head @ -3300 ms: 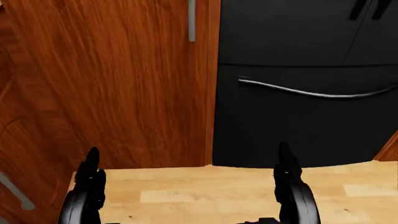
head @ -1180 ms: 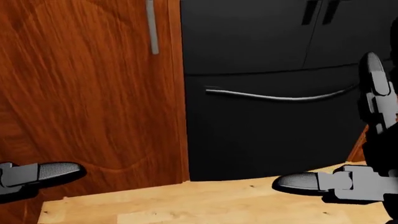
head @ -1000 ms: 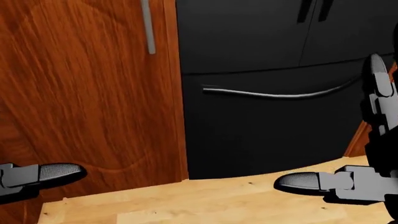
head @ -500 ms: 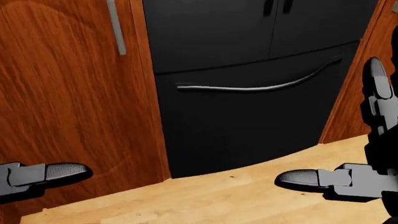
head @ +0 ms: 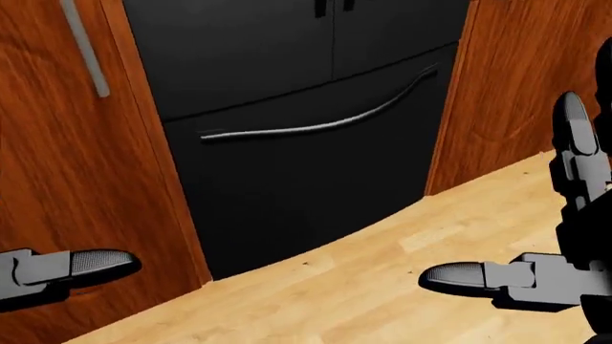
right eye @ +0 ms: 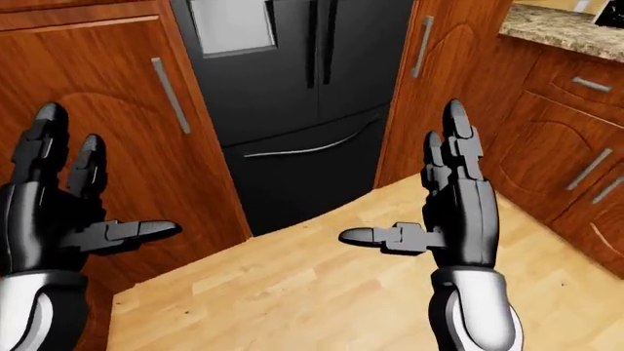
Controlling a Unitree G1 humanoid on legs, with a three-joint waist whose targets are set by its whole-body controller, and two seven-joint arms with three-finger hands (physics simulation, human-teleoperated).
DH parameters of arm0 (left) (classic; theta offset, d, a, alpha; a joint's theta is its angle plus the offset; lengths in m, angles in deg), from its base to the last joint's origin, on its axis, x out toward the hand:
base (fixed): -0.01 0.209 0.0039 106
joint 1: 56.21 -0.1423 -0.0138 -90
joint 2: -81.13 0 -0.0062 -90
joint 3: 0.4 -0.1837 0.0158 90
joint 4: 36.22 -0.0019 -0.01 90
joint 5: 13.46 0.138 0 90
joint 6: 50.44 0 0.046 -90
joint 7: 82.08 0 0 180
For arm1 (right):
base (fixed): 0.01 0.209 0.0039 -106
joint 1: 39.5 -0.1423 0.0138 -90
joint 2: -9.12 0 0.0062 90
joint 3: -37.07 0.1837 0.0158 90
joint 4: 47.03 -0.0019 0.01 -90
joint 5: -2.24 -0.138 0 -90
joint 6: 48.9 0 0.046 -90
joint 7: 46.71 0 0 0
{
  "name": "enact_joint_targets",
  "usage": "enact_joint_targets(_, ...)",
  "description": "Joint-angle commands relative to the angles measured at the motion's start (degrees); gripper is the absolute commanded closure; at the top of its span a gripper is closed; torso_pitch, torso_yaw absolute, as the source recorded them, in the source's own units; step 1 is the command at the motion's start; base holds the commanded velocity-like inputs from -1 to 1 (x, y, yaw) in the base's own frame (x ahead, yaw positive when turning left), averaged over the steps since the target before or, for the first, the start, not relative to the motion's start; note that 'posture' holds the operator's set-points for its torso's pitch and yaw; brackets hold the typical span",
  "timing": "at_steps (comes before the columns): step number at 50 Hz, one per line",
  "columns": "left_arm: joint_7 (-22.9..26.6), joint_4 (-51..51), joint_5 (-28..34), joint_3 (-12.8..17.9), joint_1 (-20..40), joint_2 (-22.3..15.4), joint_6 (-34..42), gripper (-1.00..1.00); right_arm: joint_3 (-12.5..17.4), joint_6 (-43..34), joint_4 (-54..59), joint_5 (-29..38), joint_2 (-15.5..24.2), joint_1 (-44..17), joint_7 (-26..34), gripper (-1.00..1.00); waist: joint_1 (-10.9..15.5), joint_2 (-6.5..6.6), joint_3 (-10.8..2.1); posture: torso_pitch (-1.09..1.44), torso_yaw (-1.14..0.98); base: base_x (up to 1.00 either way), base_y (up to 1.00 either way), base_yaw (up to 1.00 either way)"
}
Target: Navigate to the stove.
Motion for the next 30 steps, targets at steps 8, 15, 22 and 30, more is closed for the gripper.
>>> enact_joint_targets(8, 0.1, 1.2, 0.4, 0.6, 0.7, -0.3, -1.9, -1.0, 0.0, 2.1, -1.7, -0.2, -0.1, -0.3, 0.3, -1.0, 0.1, 1.64, -1.45, 0.0, 0.0, 0.0, 0.0, -0.41)
enact_joint_targets(15, 0.2, 1.5, 0.5, 0.5, 0.5, -0.2, -1.7, -1.0, -0.1, 2.6, -1.4, 0.1, -0.2, -0.2, 0.2, -1.0, 0.5, -3.62, -1.7, 0.0, 0.0, 0.0, 0.0, -0.42)
enact_joint_targets(22, 0.4, 1.1, 0.9, 0.2, 0.1, -0.1, -2.5, -1.0, -0.1, 2.7, -1.4, 0.3, -0.2, 0.0, 0.4, -1.0, -0.2, -3.25, -1.78, 0.0, 0.0, 0.0, 0.0, -0.36)
enact_joint_targets(30, 0.5, 1.2, 1.2, -0.3, 0.2, 0.1, -2.2, -1.0, -0.1, 2.5, -1.2, 0.0, -0.1, -0.5, 0.4, -1.0, 0.4, 4.71, -2.32, 0.0, 0.0, 0.0, 0.0, -0.3)
